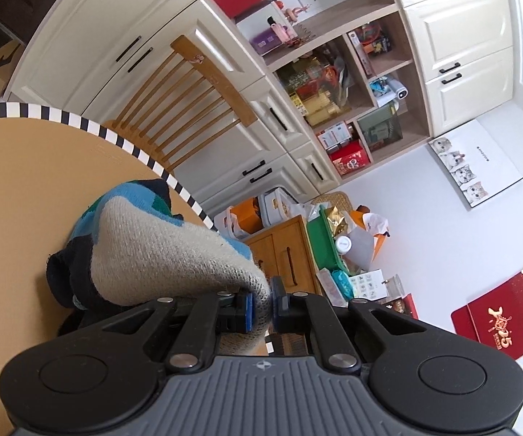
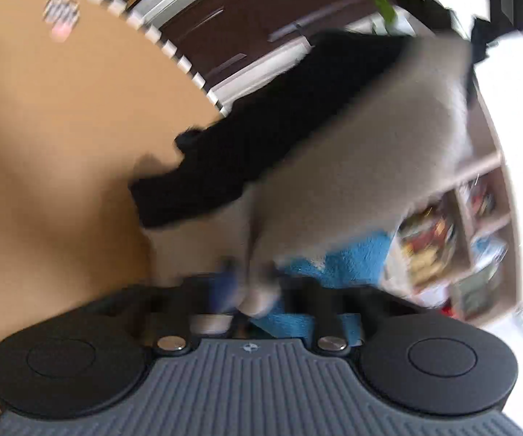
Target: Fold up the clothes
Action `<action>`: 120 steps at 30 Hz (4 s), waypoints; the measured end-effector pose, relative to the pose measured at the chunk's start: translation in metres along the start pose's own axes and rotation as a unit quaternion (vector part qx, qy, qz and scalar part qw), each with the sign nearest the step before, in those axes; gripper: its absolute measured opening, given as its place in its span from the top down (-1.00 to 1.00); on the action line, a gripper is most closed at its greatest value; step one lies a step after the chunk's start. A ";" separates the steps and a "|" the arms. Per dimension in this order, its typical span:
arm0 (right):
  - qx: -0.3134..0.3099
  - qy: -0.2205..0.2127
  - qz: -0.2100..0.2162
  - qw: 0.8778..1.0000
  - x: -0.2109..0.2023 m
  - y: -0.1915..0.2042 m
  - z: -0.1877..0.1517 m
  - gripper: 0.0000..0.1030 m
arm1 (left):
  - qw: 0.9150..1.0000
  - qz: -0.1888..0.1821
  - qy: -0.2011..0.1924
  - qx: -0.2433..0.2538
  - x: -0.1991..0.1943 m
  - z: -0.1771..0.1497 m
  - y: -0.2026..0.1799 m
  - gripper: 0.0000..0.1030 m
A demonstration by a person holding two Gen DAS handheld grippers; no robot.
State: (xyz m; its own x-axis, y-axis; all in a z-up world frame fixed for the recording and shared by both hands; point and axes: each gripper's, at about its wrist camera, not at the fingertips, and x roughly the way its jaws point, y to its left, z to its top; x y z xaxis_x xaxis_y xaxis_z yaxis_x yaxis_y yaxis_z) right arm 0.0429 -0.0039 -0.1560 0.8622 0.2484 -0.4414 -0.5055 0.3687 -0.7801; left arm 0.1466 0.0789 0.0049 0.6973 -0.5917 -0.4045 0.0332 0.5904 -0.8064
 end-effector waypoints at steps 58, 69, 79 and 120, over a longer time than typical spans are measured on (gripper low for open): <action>0.005 0.020 0.350 0.936 -0.110 0.068 -0.079 -0.01 | 0.977 0.178 0.052 0.101 -0.125 -0.216 0.109 -0.50; 0.199 0.034 0.379 0.903 -0.101 -0.001 -0.071 0.78 | 0.974 0.193 0.044 0.111 -0.137 -0.215 0.114 -0.60; 0.394 0.009 0.349 0.850 -0.098 -0.163 -0.053 0.79 | 0.936 0.222 0.024 0.274 -0.080 -0.243 0.089 -0.63; 0.348 -0.155 0.304 0.873 -0.247 -0.323 -0.017 0.80 | 0.775 0.241 -0.301 0.501 -0.238 -0.171 -0.200 0.82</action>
State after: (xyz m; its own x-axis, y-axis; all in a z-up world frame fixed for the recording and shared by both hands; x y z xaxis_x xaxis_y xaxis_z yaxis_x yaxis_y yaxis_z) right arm -0.0064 -0.1999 0.1978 0.4317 0.7791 -0.4547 -0.8569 0.5116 0.0630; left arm -0.1486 0.0074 0.1884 0.9992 0.0145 -0.0373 -0.0053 0.9715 0.2369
